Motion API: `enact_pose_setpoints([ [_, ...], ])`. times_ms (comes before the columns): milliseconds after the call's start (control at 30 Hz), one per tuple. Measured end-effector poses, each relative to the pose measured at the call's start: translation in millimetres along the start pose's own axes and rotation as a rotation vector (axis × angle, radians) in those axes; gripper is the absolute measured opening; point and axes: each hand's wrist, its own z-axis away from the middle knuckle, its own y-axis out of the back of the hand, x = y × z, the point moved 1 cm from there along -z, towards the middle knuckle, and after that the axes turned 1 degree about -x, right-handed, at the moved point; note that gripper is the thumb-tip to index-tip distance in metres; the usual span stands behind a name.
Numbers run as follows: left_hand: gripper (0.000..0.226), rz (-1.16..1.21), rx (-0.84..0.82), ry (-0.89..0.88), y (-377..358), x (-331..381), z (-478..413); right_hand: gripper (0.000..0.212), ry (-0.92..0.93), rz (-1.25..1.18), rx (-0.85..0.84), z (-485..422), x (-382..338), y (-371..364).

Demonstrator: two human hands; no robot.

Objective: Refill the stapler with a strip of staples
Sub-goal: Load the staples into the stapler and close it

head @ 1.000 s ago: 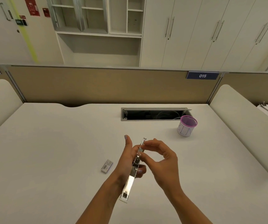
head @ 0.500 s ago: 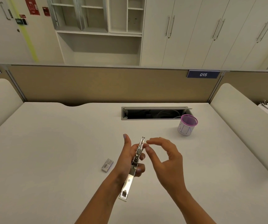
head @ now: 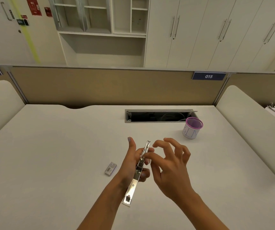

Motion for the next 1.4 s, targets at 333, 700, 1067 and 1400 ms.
enact_pose_setpoints([
  [333, 0.083, 0.019, -0.005, 0.009, 2.0, 0.9, 3.1, 0.037, -0.063, -0.071, 0.067, 0.5, 4.4, -1.3],
  [700, 0.083, 0.009, -0.014, 0.075, -2.9, -4.8, 2.5, 0.015, -0.148, 0.049, -0.027, -9.5, 10.4, -4.4],
  [1067, 0.089, -0.049, 0.012, 0.061, -0.9, -7.8, 4.3, 0.089, -0.416, -0.728, -0.310, 4.9, 6.6, -14.6],
  [1400, 0.082, -0.074, 0.006, 0.033, -4.8, -8.4, 5.3, 0.053, -0.641, -0.924, -0.115, 6.6, 13.4, -25.2],
])
